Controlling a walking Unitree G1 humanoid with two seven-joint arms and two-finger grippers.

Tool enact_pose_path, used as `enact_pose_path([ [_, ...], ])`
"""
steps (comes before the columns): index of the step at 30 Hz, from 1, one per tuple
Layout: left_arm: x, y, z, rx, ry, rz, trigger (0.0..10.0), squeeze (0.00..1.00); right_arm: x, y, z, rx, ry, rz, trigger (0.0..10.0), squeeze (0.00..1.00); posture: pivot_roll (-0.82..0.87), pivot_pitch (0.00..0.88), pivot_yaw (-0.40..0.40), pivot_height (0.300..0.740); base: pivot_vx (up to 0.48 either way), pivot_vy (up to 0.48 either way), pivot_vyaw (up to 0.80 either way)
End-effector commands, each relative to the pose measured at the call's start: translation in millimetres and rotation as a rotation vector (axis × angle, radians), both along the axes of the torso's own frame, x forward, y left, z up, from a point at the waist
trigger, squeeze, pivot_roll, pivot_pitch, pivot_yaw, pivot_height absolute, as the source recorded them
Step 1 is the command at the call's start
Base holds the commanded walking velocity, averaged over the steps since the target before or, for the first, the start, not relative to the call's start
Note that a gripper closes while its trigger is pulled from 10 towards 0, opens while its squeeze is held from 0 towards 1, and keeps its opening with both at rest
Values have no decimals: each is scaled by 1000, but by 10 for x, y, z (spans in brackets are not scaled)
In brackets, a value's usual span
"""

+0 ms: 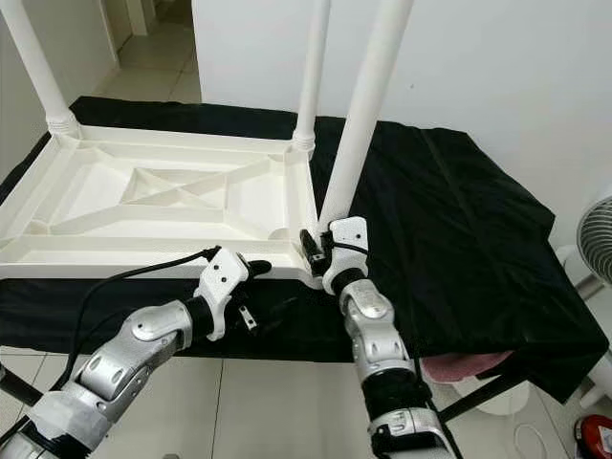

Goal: Building children table

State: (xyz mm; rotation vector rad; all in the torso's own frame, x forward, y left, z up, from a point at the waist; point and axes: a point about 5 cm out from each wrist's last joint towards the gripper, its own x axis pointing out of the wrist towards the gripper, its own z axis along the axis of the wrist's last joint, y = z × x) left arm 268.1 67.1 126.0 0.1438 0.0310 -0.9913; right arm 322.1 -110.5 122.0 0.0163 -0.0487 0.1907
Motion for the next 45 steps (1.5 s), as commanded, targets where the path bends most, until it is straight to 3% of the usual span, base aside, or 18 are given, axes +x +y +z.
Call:
enact_pose_path([
  [1, -39, -58, -8, 20, 4, -123, 10000, 0, -63, -68, -152, -18, 80, -129, 10000, 0, -17, 0, -85, 740, 0, 0, 0],
  [3, -26, -57, 3, 19, 2, -120, 10000, 0, -90, -56, -139, 12, 89, -213, 10000, 0, -16, 0, -85, 740, 0, 0, 0],
  [6, -21, -55, 9, 17, 0, -118, 10000, 0, -97, -44, -140, 21, 95, -222, 10000, 0, -16, 0, -85, 740, 0, 0, 0],
  [12, -18, -25, 6, 25, -1, -115, 10000, 0, -107, 44, -91, 53, 80, -138, 10000, 0, -17, 0, -80, 740, 0, 0, 0],
  [13, -14, -19, 8, 26, -2, -114, 10000, 0, -110, 53, -84, 66, 75, -121, 10000, 1000, -17, 0, -80, 740, 0, 0, 0],
  [22, -8, -17, 15, 24, -5, -111, 10000, 0, -129, 22, -20, 53, 41, 55, 10000, 1000, -15, 0, -83, 740, 0, 0, 0],
  [23, -9, -21, 16, 24, -5, -112, 10000, 0, -126, -15, -30, 31, 42, 85, 10000, 910, -15, 0, -84, 740, 0, 0, 0],
  [24, -9, -24, 16, 24, -5, -113, 10000, 0, -125, -40, -38, 17, 43, 105, 10000, 910, -15, 0, -84, 740, 0, 0, 0],
  [25, -11, -30, 18, 22, -6, -115, 10000, 0, -122, -128, -56, -29, 37, 176, 10000, 0, -15, 0, -84, 740, 0, 0, 0],
  [35, -1, -44, 31, 21, -11, -118, 10000, 0, -47, -352, -85, -175, 24, 412, 10000, 0, -15, 0, -82, 740, 0, 0, 0],
  [45, 8, -45, 49, 24, -19, -122, 10000, 0, 106, -333, -18, -203, 9, 576, 10000, 0, -5, 0, -79, 740, 0, 0, 0],
])
